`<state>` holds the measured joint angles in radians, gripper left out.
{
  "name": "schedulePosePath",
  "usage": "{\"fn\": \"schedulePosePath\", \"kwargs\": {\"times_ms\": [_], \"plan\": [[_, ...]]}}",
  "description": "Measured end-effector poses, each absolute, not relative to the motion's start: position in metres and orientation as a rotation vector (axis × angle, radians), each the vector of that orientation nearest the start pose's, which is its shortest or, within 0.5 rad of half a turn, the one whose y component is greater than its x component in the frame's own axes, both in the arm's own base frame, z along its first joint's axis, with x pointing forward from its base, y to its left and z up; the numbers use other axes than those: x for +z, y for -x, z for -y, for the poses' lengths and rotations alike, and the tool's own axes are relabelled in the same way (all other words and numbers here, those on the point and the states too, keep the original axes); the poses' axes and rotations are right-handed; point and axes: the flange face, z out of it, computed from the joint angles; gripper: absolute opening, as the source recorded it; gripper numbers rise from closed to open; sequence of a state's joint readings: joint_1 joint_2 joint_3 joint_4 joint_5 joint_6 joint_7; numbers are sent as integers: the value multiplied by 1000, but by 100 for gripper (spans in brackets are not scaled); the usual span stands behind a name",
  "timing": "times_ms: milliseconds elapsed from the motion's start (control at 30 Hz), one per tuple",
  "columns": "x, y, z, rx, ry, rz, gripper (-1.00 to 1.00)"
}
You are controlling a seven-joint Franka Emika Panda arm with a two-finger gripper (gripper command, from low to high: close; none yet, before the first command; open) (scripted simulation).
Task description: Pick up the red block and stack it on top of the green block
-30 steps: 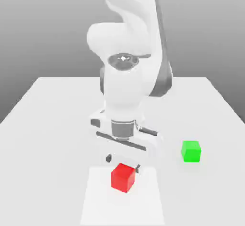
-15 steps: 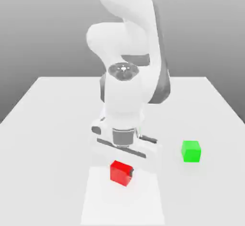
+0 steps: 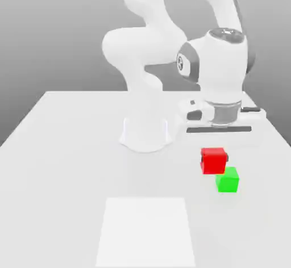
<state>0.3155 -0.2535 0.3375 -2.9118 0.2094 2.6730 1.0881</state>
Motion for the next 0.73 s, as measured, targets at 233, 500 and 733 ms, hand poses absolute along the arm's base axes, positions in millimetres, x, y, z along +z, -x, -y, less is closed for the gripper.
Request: {"fn": "schedulePosePath", "kwargs": {"times_ms": [233, 500, 733], "plan": [[235, -245, -221, -26, 3087, -738, -100], [204, -248, -220, -50, 3105, -739, -100], [179, -240, -225, -6, 3063, -716, 100]]}}
